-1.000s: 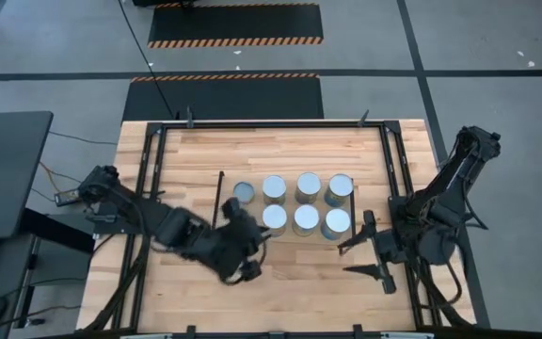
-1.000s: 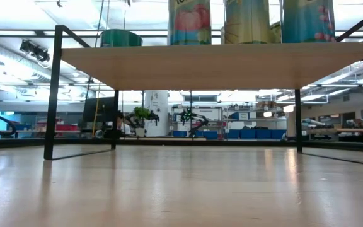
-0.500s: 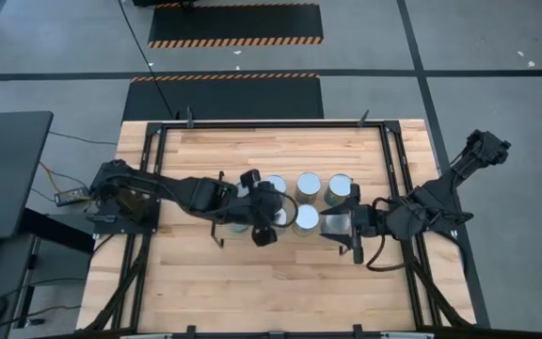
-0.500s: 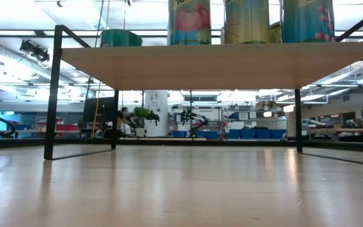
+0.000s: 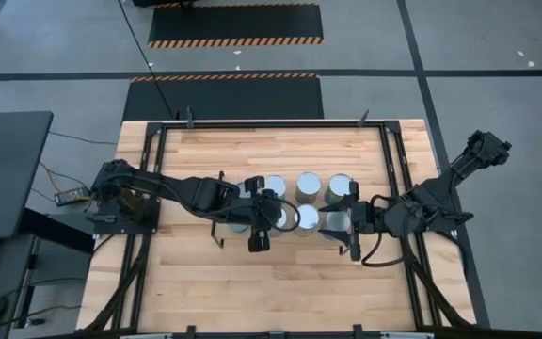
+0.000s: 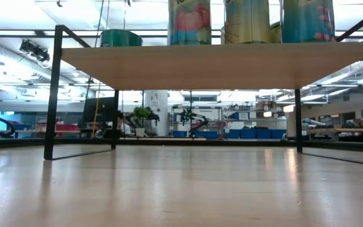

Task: Pick and place cans onto a shelf
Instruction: Adjust the canned goods on the shelf

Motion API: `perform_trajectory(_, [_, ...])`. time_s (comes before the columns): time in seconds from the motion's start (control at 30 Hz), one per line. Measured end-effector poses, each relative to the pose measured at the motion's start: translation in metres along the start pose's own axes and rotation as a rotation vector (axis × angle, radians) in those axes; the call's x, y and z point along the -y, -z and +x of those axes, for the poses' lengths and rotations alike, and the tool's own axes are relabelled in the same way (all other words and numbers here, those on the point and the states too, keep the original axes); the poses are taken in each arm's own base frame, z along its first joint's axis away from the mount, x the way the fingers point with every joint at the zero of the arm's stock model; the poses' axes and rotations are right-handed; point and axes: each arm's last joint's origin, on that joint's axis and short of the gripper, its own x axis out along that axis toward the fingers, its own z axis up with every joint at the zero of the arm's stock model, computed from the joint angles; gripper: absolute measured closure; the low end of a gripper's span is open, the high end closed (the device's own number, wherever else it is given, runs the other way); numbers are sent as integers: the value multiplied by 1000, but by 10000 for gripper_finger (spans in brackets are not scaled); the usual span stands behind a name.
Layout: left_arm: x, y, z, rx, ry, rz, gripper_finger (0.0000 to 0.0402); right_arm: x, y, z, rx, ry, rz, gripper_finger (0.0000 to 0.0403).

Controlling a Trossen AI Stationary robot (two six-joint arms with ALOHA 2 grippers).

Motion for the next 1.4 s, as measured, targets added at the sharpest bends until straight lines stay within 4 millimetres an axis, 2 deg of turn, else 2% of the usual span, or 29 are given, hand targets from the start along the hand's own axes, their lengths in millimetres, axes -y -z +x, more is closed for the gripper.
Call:
perform_trajectory(1.07, [-2,5,-1,-55,-18,-13,324,-2,4,-1,-34,-26,24,154])
perform_trajectory(1.2, [-3,-3,-10,-22,-11,-13,324,-1,5,-1,-43,-25,19,154])
perform_trajectory(1.4, [-5,-25,-22,154,-2,9,324,-1,5,-1,-47,-24,15,154])
